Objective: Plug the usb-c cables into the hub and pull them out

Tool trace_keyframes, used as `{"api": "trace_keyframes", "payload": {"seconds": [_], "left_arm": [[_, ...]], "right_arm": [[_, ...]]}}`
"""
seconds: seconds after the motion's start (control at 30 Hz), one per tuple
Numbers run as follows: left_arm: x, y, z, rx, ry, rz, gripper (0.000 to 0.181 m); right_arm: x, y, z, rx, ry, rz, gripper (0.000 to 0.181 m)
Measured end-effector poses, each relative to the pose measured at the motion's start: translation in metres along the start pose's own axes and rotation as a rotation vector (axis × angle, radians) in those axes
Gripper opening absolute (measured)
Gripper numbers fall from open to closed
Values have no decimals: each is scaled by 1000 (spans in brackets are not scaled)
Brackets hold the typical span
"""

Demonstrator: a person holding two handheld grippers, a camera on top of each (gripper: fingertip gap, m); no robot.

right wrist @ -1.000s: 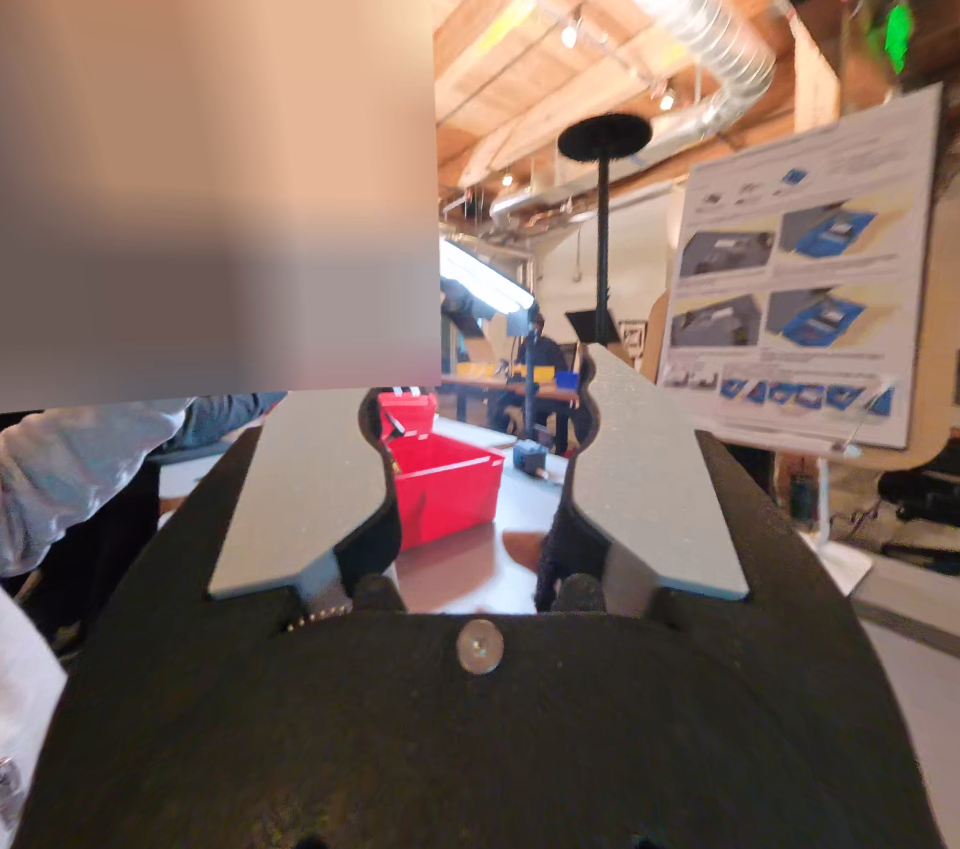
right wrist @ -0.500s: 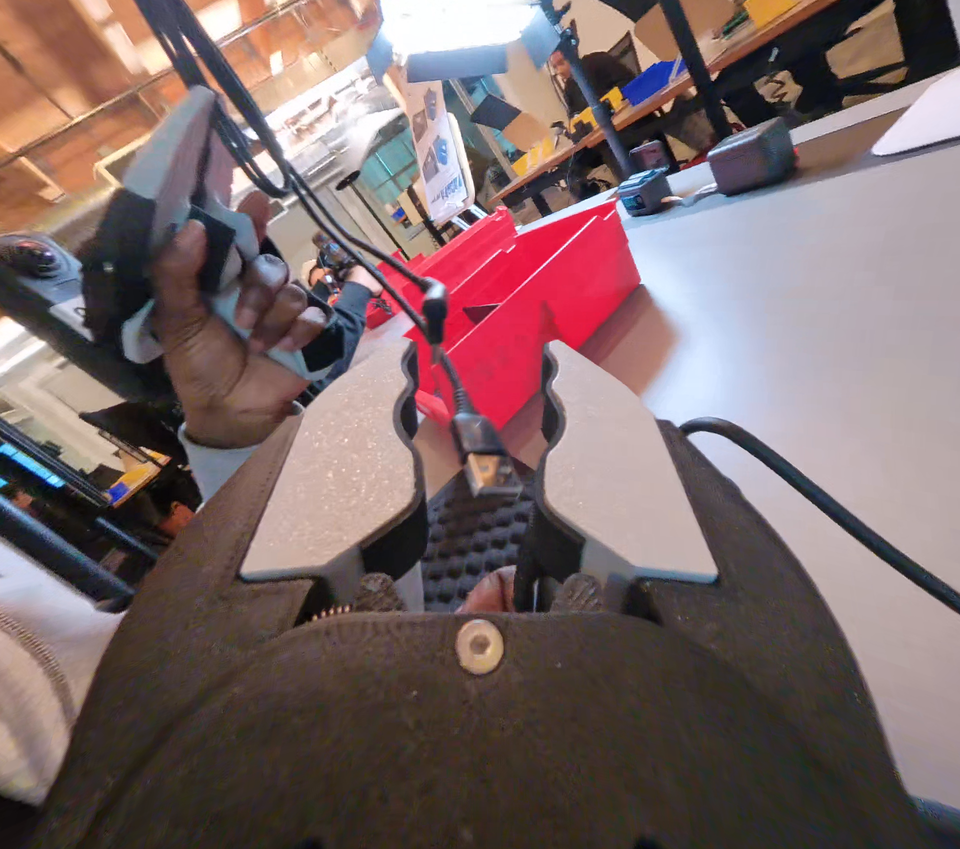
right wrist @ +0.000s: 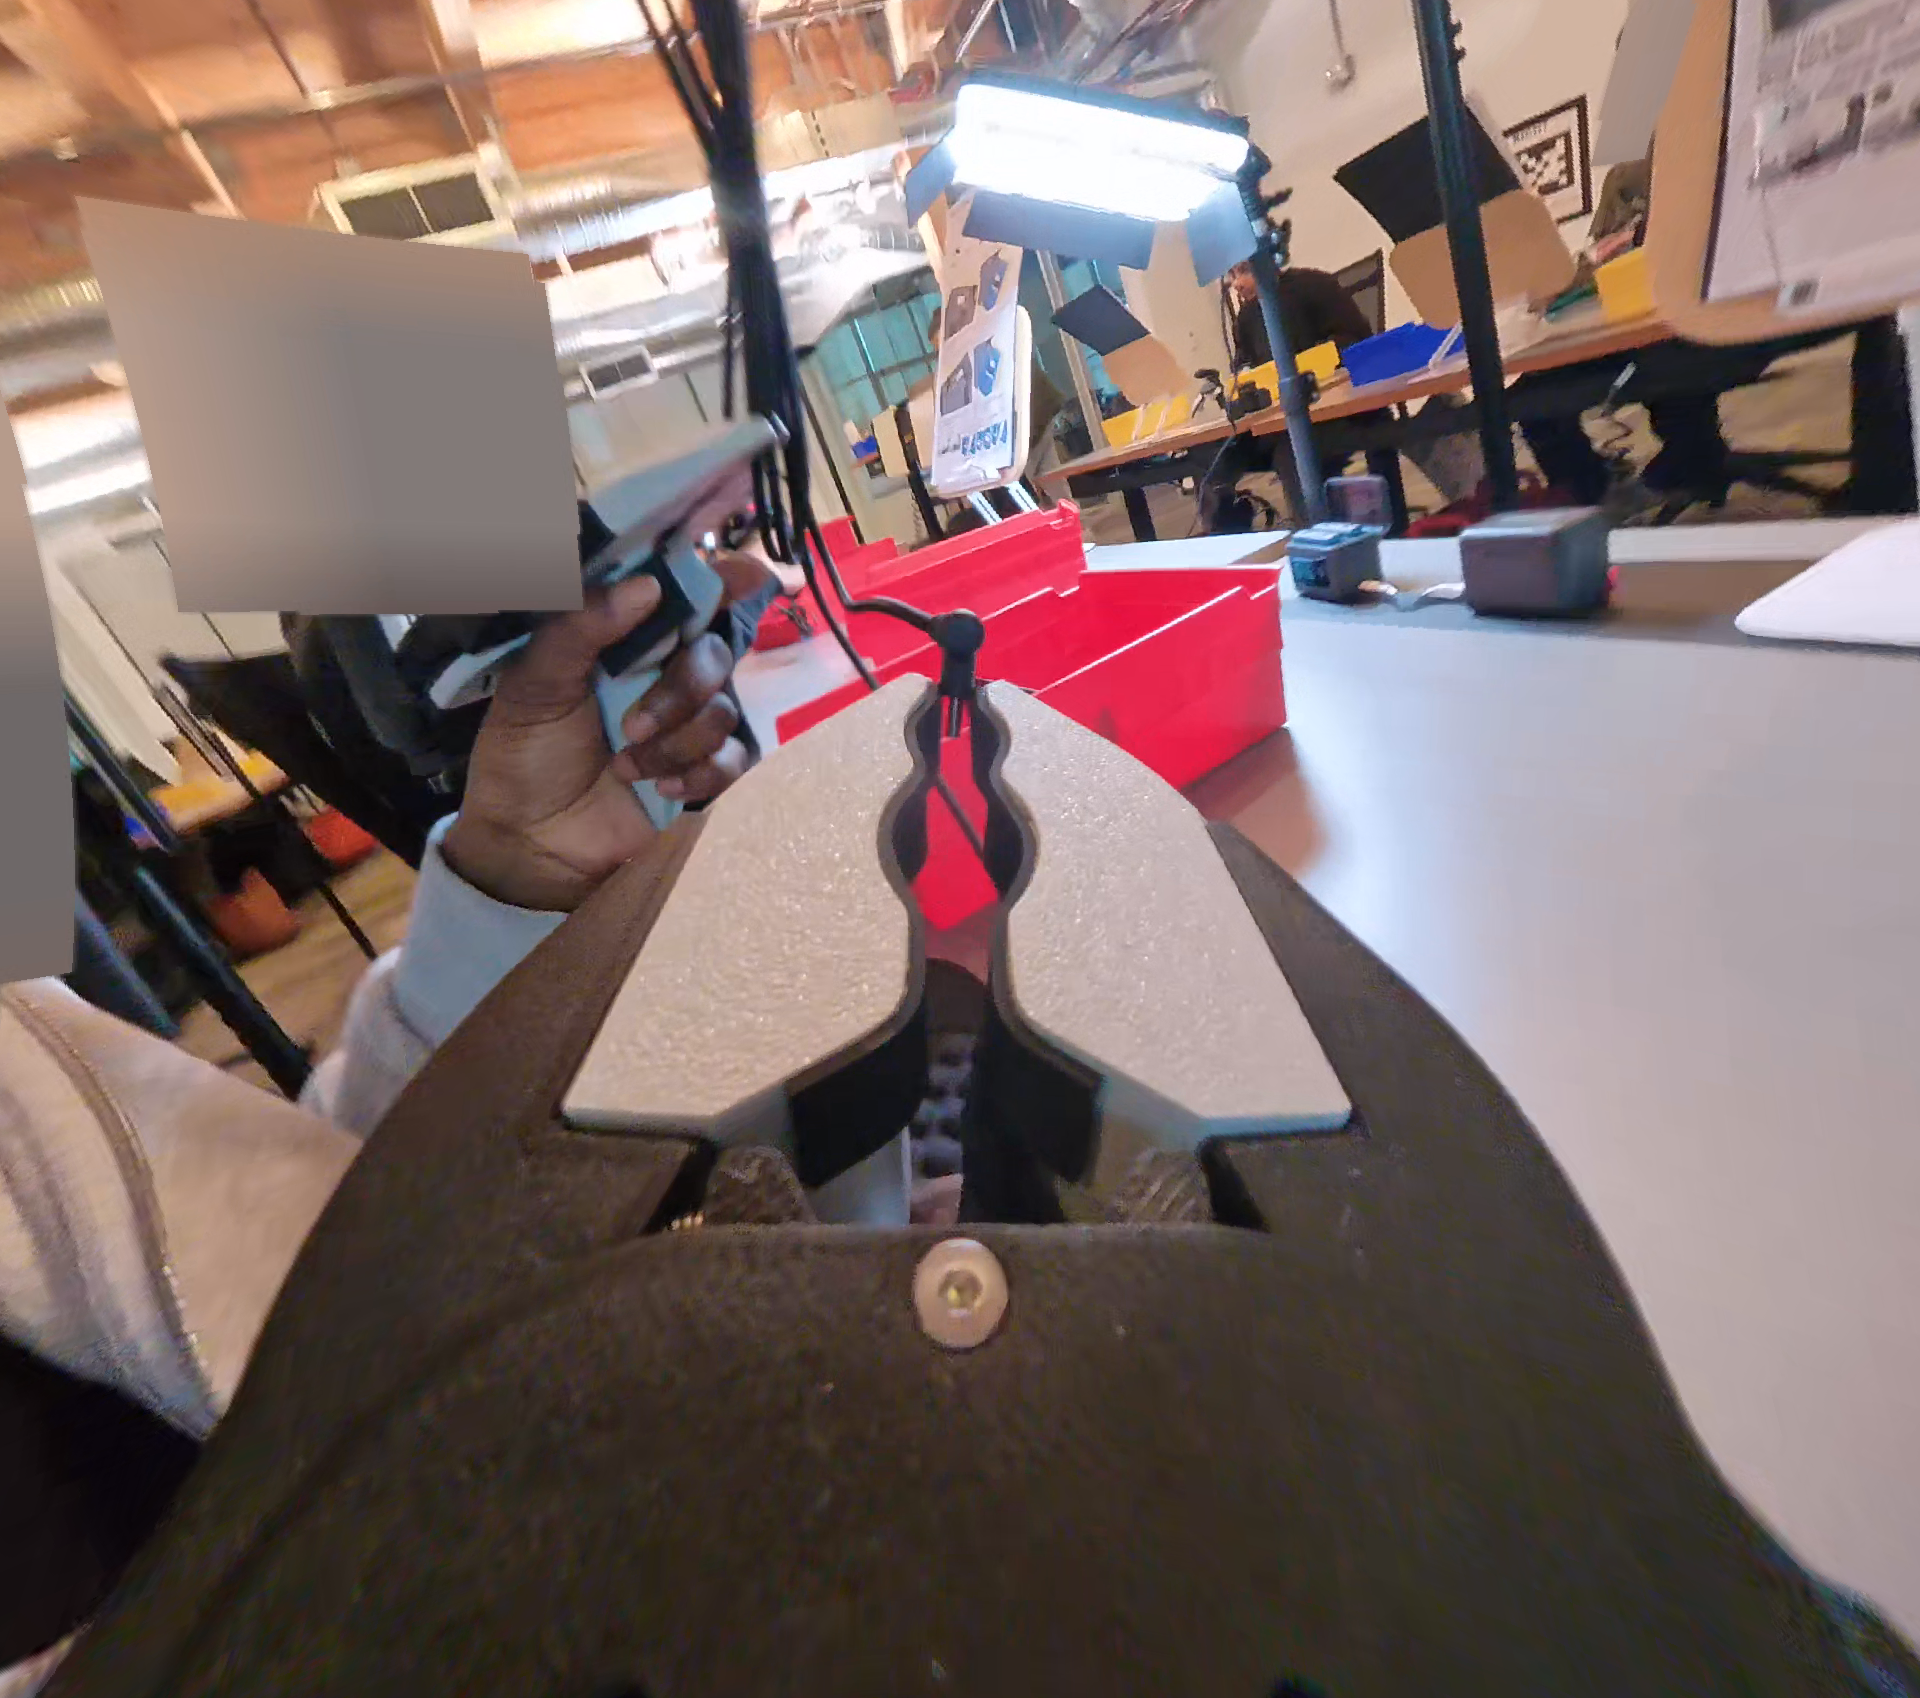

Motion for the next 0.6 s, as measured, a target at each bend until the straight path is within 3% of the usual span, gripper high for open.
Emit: {"api": "trace_keyframes", "payload": {"seconds": [0.23,0.33,0.47,0.6], "left_arm": [[10,71,44,351,-64,118,7],[16,92,54,543,-22,245,25],[26,85,62,530,-39,211,33],[14,63,67,444,68,-51,37]], "right_arm": [[9,-8,-2,123,-51,313,3],[13,-2,-10,157,-70,497,2],[22,12,-19,180,-98,820,2],[29,20,-27,190,-173,791,1]]}}
Point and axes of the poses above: each gripper's, where its closed fingertips meet, z back along the fingers, y out of its underside, x = y × z across the jaws, the point moved 7 cm from there along z, back along the fingers, and after that the axes turned 6 degrees about -x, right-handed, at the moved point
